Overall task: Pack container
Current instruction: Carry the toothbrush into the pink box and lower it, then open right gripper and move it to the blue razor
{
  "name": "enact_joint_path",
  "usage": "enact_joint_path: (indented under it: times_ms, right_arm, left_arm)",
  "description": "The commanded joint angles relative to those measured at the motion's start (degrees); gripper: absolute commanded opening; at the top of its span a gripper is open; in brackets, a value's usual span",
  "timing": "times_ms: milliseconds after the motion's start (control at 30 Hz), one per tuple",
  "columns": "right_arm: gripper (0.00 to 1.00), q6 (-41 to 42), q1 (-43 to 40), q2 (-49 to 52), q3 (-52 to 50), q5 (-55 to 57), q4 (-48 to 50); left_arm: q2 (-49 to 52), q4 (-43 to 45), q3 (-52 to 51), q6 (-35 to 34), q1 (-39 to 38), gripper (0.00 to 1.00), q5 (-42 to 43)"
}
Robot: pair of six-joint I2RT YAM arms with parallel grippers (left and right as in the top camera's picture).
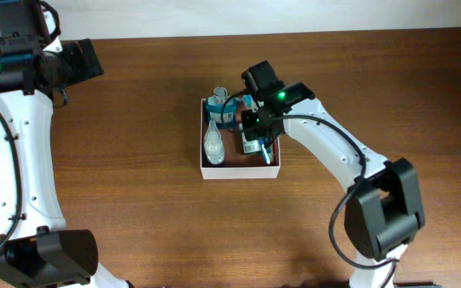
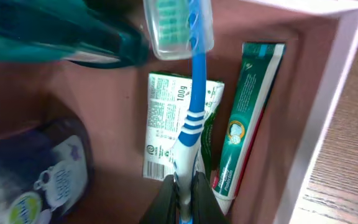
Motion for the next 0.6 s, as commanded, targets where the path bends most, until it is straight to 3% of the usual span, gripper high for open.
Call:
enact_joint_path:
  times_ms: [0, 567]
  right_arm:
    - [0.04, 0.33, 0.55, 1.66, 0.22, -0.11, 0.07]
    - [0.04, 0.33, 0.66, 1.84, 0.2, -1.88, -1.97]
  left_arm:
    - [0.09, 0.11, 0.13, -0.31, 0.09, 1.0, 0.42]
    - [0.09, 0.11, 0.13, -0.31, 0.09, 1.0, 0.44]
